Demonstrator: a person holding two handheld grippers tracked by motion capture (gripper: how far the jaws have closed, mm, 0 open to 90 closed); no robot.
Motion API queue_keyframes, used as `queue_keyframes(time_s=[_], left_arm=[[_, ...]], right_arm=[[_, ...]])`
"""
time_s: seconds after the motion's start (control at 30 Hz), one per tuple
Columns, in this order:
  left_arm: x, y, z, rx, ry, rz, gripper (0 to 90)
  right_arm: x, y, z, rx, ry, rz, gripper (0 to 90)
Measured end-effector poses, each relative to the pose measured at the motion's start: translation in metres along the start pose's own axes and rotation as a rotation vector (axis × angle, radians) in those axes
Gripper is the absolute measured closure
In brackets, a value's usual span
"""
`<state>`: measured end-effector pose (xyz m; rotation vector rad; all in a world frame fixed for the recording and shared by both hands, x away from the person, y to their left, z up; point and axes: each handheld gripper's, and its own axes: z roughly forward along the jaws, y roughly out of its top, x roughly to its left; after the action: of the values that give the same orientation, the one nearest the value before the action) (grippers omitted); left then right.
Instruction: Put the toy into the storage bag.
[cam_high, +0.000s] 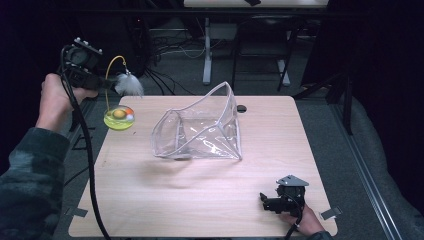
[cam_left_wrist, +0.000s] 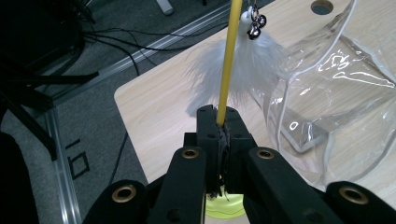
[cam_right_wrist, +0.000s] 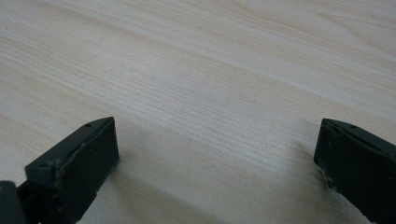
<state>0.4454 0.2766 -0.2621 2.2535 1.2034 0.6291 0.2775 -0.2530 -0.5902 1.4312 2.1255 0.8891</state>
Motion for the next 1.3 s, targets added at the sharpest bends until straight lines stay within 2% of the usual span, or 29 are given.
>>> queue_keyframes(time_s=[0.83, 1.3], left_arm=[[-0.03, 0.036, -0.006, -0.007, -0.025, 0.089, 88.4], [-0.057, 0.056, 0.008, 0.016, -0.06, 0.152, 88.3]], right_arm=[[0.0, 0.0, 0.0, 0.0, 0.0, 0.0, 0.0], [0.0, 0.0, 0.0, 0.0, 0.0, 0.0, 0.0]])
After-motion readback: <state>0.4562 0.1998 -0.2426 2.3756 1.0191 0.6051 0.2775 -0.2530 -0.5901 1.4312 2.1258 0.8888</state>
